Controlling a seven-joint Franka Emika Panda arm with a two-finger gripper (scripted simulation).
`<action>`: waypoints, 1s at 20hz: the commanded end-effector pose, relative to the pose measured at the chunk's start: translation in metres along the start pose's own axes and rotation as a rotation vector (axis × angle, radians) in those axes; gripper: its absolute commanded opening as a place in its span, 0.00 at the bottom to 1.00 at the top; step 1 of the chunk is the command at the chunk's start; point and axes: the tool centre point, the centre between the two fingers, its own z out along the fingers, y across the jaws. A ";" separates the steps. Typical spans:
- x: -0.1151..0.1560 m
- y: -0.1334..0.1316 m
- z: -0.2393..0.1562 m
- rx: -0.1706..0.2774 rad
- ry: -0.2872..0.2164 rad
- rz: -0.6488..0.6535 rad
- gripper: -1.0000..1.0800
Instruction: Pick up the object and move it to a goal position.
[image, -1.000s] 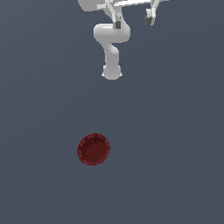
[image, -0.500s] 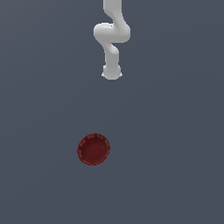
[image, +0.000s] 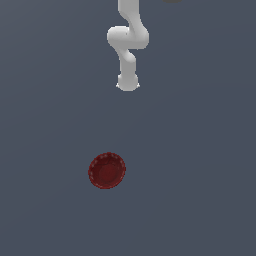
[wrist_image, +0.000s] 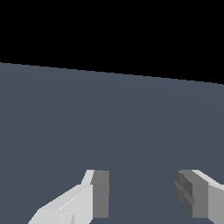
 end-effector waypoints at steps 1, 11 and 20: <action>-0.005 -0.012 0.007 -0.019 0.022 -0.026 0.62; -0.061 -0.044 0.063 -0.094 0.044 -0.128 0.62; -0.153 -0.043 0.140 -0.157 -0.004 -0.200 0.62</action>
